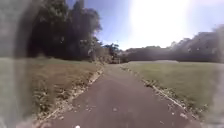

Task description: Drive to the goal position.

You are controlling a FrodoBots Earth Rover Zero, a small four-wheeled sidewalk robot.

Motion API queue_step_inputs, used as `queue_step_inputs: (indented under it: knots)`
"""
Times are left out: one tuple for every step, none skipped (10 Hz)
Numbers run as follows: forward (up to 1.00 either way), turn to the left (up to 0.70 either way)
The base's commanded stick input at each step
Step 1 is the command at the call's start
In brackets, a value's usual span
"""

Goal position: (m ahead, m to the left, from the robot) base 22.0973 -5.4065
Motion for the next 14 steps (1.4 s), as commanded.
queue_step_inputs:
  knots:
    - [1.0, 0.0]
    - [1.0, 0.0]
    - [1.0, 0.0]
    - [1.0, 0.0]
    - [1.0, 0.0]
    - [1.0, 0.0]
    - [1.0, 0.0]
    - [1.0, 0.0]
    - [1.0, 0.0]
    - [1.0, 0.0]
    - [1.0, 0.02]
    - [1.0, 0.0]
    - [1.0, 0.01]
    - [1.0, 0.02]
